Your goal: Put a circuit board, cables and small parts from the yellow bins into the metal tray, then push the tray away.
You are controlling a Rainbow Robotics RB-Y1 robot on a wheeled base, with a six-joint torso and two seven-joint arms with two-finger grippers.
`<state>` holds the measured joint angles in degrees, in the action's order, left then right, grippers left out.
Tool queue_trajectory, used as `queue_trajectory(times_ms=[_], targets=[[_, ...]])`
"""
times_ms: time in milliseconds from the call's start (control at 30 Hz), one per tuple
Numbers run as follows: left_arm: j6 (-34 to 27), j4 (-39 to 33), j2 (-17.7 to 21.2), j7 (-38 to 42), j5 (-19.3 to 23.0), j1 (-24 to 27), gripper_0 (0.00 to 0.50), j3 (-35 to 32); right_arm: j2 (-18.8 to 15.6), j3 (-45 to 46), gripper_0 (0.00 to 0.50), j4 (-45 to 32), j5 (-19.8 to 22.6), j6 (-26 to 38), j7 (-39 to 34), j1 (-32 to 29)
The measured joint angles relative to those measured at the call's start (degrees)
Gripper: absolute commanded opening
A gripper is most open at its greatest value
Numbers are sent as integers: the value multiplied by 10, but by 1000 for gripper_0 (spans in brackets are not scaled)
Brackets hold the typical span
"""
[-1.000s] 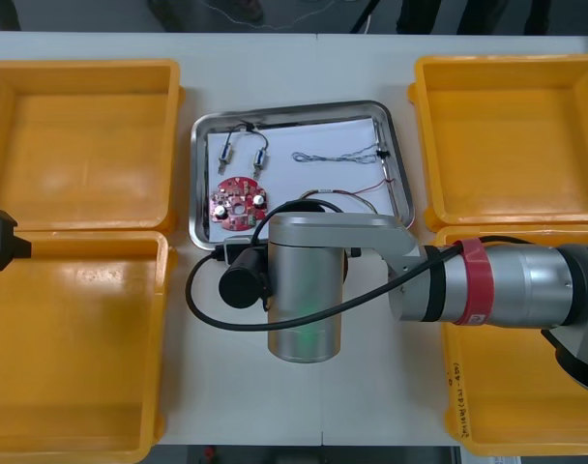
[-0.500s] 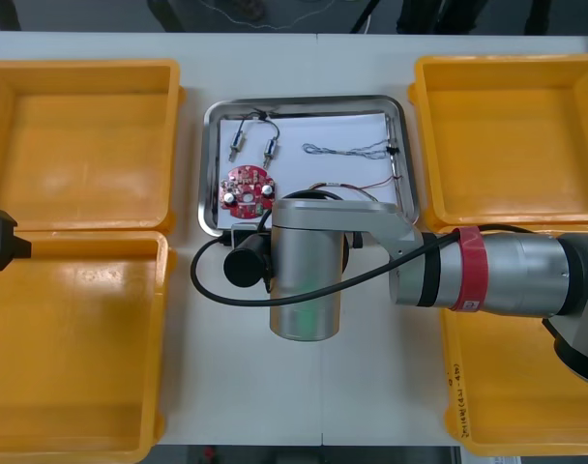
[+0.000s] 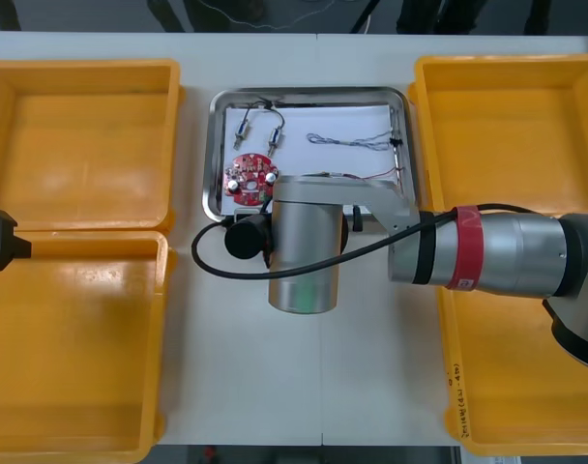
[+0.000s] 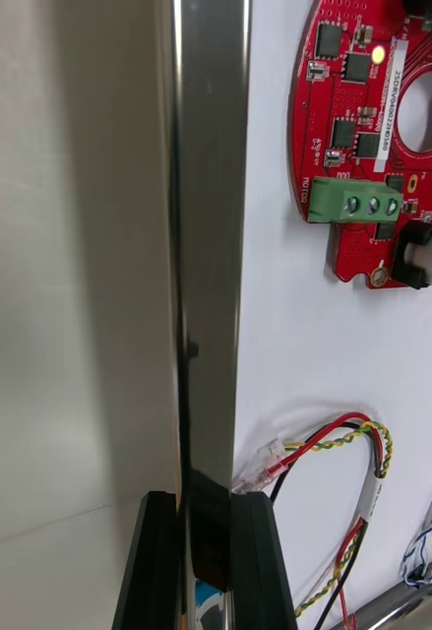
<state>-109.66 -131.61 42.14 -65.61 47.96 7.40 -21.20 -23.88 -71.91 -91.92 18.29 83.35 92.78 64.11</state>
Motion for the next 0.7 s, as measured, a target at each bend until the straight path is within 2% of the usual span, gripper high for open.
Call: queue_trajectory(times_ms=[700], targets=[[0,0,0,0,0,0,500,0,0,0,0,47,12,-41,4,34]])
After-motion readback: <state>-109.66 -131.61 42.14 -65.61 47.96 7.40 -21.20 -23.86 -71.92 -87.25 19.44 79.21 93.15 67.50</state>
